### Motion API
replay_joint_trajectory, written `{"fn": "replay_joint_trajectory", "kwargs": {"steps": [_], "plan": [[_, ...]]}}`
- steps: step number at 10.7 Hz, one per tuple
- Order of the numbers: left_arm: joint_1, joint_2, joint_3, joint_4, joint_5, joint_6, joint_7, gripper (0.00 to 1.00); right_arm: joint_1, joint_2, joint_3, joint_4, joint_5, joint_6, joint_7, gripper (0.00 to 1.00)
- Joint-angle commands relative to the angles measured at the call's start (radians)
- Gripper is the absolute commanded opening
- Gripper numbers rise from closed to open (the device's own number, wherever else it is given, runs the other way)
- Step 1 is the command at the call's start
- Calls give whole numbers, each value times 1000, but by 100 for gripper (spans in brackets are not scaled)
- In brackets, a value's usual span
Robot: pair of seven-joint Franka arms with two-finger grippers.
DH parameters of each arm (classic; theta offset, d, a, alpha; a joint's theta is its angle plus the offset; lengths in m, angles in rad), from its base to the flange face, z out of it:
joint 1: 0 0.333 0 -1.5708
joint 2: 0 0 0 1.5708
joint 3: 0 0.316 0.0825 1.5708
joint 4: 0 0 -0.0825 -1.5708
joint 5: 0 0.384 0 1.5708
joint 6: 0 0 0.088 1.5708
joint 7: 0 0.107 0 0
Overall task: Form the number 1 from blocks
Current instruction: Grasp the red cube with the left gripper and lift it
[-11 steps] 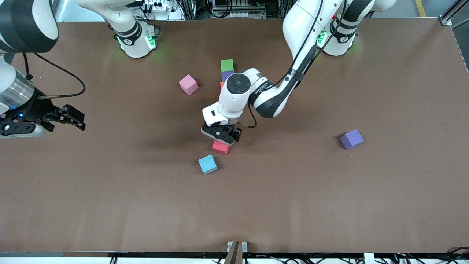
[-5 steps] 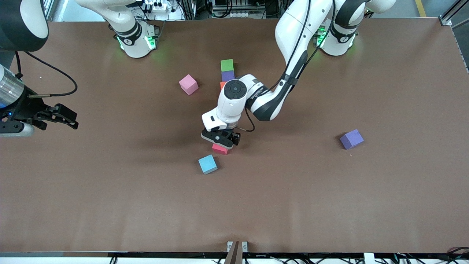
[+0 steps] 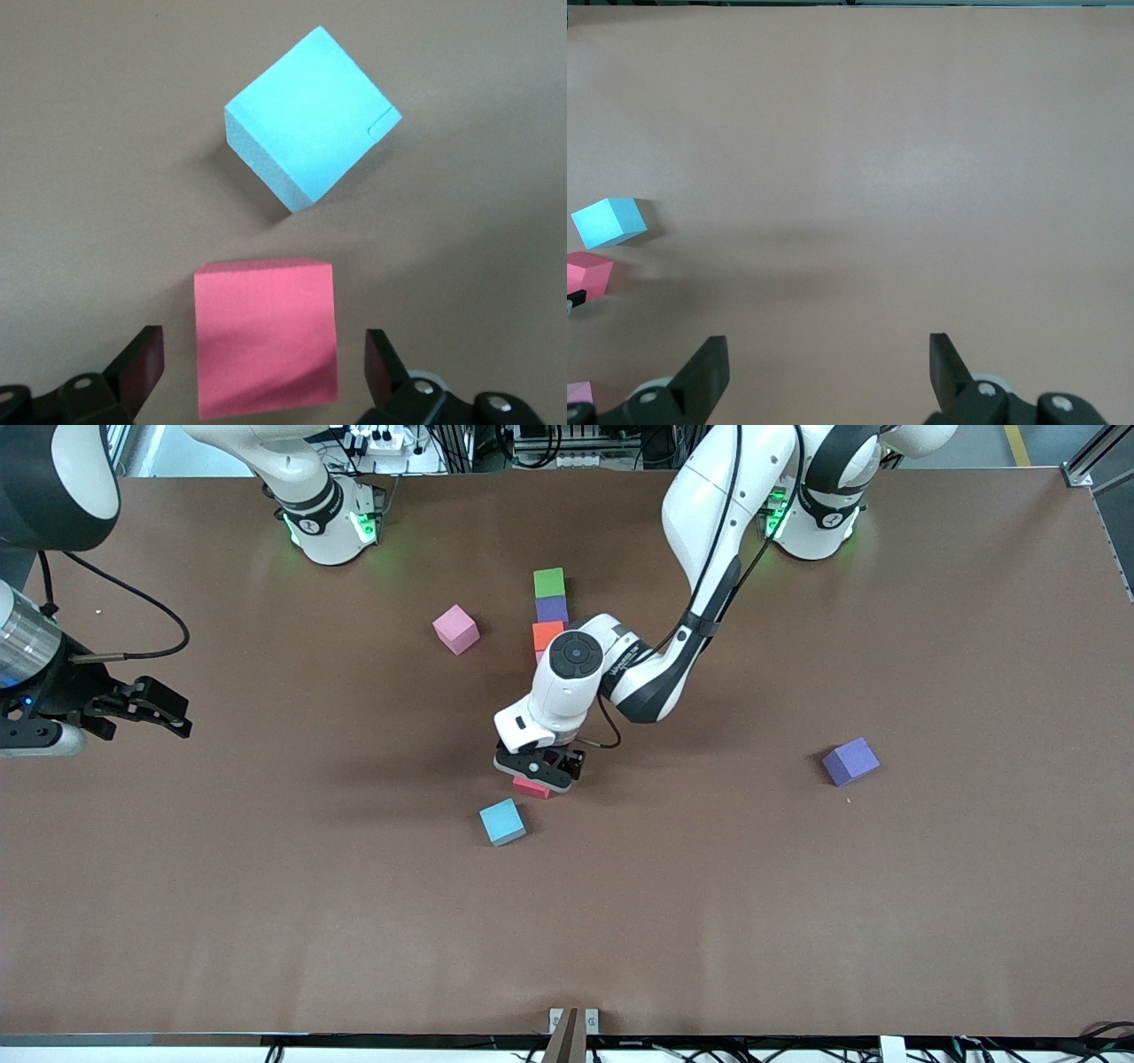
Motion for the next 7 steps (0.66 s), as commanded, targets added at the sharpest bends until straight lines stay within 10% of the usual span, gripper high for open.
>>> {"fn": "replay_joint_trajectory", "kwargs": {"steps": [1,7], "plan": [[-39,33,48,31,-82,22,12,100,-21,12,21,24,-9,-15,-10,100],[-50,1,71,3,-146,20,-40,4,-20,17,21,24,-6,-15,-9,100]]}}
